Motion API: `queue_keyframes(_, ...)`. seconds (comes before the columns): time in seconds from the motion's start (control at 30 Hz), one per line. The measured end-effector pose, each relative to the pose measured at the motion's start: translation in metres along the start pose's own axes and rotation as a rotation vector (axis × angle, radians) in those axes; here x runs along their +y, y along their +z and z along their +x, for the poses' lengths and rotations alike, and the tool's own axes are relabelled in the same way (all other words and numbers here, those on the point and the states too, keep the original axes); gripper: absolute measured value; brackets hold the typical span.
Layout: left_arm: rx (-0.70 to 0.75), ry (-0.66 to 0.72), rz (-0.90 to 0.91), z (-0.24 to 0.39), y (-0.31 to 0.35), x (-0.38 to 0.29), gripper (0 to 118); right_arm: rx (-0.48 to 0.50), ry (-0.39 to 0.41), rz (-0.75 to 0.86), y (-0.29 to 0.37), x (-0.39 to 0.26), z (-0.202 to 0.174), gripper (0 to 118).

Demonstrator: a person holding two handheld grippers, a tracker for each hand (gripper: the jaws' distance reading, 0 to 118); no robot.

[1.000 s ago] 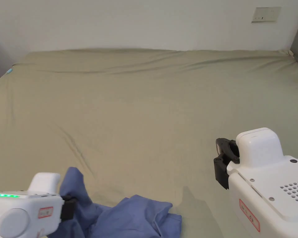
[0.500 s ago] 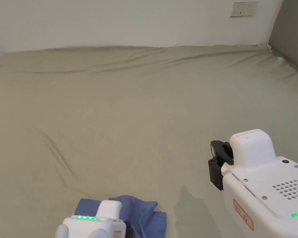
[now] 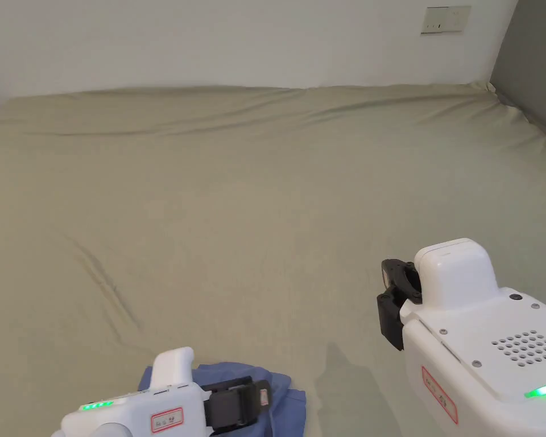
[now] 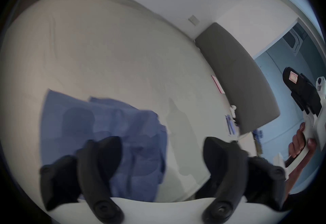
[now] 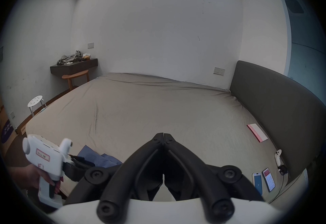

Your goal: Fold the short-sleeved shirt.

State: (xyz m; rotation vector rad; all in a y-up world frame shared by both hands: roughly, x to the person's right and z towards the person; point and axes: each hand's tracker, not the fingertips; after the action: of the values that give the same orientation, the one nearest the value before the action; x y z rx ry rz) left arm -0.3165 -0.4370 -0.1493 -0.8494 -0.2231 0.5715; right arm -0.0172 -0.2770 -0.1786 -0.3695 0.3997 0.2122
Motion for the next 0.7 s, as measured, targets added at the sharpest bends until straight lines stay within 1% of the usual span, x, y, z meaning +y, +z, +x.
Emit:
queue_keyframes(0.03, 0.053, -0.030, 0.019, -0.002, 0.004, -0.001, 65, -0.001, 0.000, 0.001, 0.001, 0.001, 0.000, 0)
queue_keyframes(0.07, 0.115, -0.063, 0.024, -0.004, 0.004, -0.002, 34, -0.002, 0.000, 0.002, 0.002, 0.001, 0.000, 0)
queue_keyframes(0.1, 0.170, -0.086, 0.022, -0.006, 0.002, -0.005, 9, -0.003, 0.000, 0.004, 0.003, 0.002, -0.001, 0)
queue_keyframes(0.13, 0.239, -0.105, 0.012, -0.009, 0.000, -0.010, 4, -0.004, 0.000, 0.006, 0.004, 0.002, -0.001, 0)
queue_keyframes(0.23, 0.246, -0.164, 0.027, -0.009, -0.013, -0.025, 1, -0.001, 0.008, 0.012, 0.007, 0.003, -0.004, 0)
queue_keyframes(0.3, 0.263, -0.228, 0.000, -0.002, -0.028, -0.035, 1, 0.000, 0.017, 0.011, 0.007, 0.002, -0.006, 0)
queue_keyframes(0.4, 0.234, -0.289, -0.026, 0.015, -0.051, -0.049, 1, -0.007, 0.029, 0.004, 0.007, 0.000, -0.006, 0)
queue_keyframes(0.5, 0.288, -0.374, -0.037, 0.031, -0.070, -0.062, 1, -0.010, 0.028, -0.003, 0.007, -0.002, -0.004, 0)
queue_keyframes(0.6, 0.330, -0.401, -0.017, 0.045, -0.074, -0.067, 1, -0.018, 0.030, -0.007, 0.007, -0.004, 0.000, 0)
queue_keyframes(0.63, 0.383, -0.413, -0.027, 0.050, -0.076, -0.068, 1, -0.020, 0.027, -0.010, 0.006, -0.004, 0.002, 0)
queue_keyframes(0.7, 0.398, -0.422, -0.018, 0.058, -0.078, -0.071, 1, -0.023, 0.022, -0.014, 0.003, -0.005, 0.004, 0)
